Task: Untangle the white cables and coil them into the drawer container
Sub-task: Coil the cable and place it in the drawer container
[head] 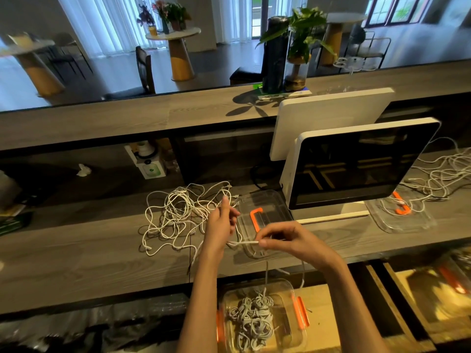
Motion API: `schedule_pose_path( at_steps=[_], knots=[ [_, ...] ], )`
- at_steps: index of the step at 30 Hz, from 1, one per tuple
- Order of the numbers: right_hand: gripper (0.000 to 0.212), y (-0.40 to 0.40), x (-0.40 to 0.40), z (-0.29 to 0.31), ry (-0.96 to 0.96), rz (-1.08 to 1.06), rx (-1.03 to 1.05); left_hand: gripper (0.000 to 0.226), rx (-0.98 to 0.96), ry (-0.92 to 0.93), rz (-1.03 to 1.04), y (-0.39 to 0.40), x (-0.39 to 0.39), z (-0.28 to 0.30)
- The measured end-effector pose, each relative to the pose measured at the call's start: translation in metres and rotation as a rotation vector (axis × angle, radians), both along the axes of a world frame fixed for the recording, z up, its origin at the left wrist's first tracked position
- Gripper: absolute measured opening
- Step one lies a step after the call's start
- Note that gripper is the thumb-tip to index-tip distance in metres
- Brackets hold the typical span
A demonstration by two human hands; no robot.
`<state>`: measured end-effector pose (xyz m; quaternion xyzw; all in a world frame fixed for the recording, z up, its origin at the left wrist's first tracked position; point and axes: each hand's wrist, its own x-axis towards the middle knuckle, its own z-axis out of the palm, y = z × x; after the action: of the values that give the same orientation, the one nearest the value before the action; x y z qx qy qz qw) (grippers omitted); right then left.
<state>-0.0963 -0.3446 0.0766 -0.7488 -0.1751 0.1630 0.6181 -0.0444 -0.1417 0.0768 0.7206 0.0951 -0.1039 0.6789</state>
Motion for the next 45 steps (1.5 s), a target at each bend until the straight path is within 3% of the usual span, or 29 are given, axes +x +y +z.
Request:
schedule_pose_path(
  at_steps=[3, 7, 12, 19, 23, 27, 32, 36, 39, 42, 45],
  knots=[
    [0.018, 0.003, 0.002, -0.001, -0.020, -0.211, 0.073, 0.078, 0.047, 0.122, -0.244, -0.004, -0.006, 0.003],
    [0.015, 0.004, 0.005, -0.004, -0.052, -0.464, 0.097, 0.092, -0.065, 0.155, -0.558, -0.004, -0.013, 0.007],
    [0.011, 0.000, 0.004, -0.010, -0.086, -0.518, 0.021, 0.047, -0.051, 0.005, -0.698, -0.002, -0.016, 0.008],
    [0.009, -0.001, 0.004, -0.019, -0.063, -0.609, -0.017, 0.039, 0.036, -0.133, -0.293, -0.001, -0.005, 0.001],
    [0.010, -0.011, 0.004, -0.029, -0.101, -0.702, 0.035, 0.041, -0.164, -0.148, 0.009, 0.012, 0.002, 0.002],
    [0.012, -0.014, 0.003, -0.037, -0.091, -0.662, 0.015, 0.045, -0.389, -0.153, 0.177, 0.019, 0.002, 0.003],
    [0.006, -0.004, 0.006, -0.050, -0.070, -0.505, -0.122, 0.049, -0.610, -0.116, 0.413, 0.012, 0.002, 0.003],
    [0.009, -0.003, 0.005, -0.052, -0.031, -0.265, -0.221, 0.041, -0.735, -0.108, 0.473, 0.011, 0.002, 0.006],
    [0.014, 0.000, 0.003, -0.043, -0.022, -0.064, -0.280, 0.039, -0.645, -0.120, 0.465, 0.013, 0.002, 0.004],
    [0.029, 0.005, -0.001, -0.029, 0.005, 0.089, -0.295, 0.039, -0.400, -0.152, 0.411, 0.012, 0.002, -0.003],
    [0.027, 0.010, -0.001, -0.013, -0.001, 0.136, -0.194, 0.040, -0.146, -0.137, 0.255, 0.010, 0.000, -0.008]
  ],
)
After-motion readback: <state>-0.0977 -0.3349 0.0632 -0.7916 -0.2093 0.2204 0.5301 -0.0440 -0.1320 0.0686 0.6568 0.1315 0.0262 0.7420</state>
